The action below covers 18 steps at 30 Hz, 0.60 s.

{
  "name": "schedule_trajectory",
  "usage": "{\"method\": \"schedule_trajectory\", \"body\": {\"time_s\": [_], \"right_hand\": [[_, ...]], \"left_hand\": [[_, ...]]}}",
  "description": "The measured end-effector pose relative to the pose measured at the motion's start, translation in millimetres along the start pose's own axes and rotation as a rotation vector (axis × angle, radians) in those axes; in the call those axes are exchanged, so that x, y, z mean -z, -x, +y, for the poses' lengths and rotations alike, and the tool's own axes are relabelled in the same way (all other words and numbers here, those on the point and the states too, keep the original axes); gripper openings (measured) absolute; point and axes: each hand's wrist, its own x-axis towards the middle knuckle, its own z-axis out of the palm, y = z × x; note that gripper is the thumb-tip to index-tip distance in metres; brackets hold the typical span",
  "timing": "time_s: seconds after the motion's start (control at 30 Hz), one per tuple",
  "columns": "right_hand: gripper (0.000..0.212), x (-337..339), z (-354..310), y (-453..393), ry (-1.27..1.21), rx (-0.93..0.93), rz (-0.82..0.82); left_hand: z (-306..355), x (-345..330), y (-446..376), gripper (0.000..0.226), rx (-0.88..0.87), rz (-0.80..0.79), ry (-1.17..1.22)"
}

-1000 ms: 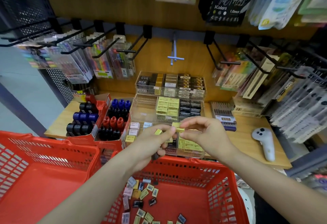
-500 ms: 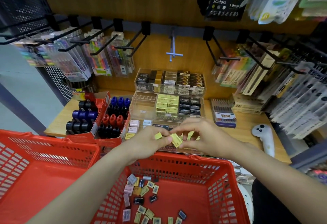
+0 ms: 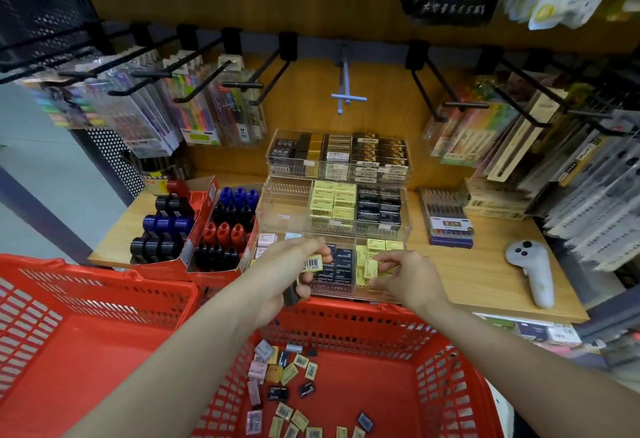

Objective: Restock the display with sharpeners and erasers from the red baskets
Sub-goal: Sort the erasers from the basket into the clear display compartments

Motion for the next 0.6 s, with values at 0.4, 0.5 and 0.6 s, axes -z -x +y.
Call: {"method": "schedule_trajectory", "body": {"time_s": [0.4,0.5,0.6], "right_hand": [[0.054,-18.9,-1.3,7.1,0.023,-0.039,-0.014],[0.051,-21.1,-6.6,9.0,0.02,-0.041,0.061],[0.045,-21.3,-11.7,11.0,0.067,-0.036,0.083]], "left_hand": [[-1.2,2.4,-4.4,0.021,-0.014,0.013,0.006],[-0.6,1.7,-2.9,0.018,-0.005,0.008,0.002],[-0.5,2.2,1.2,0.018,0.036,-0.037,0.019]]}}
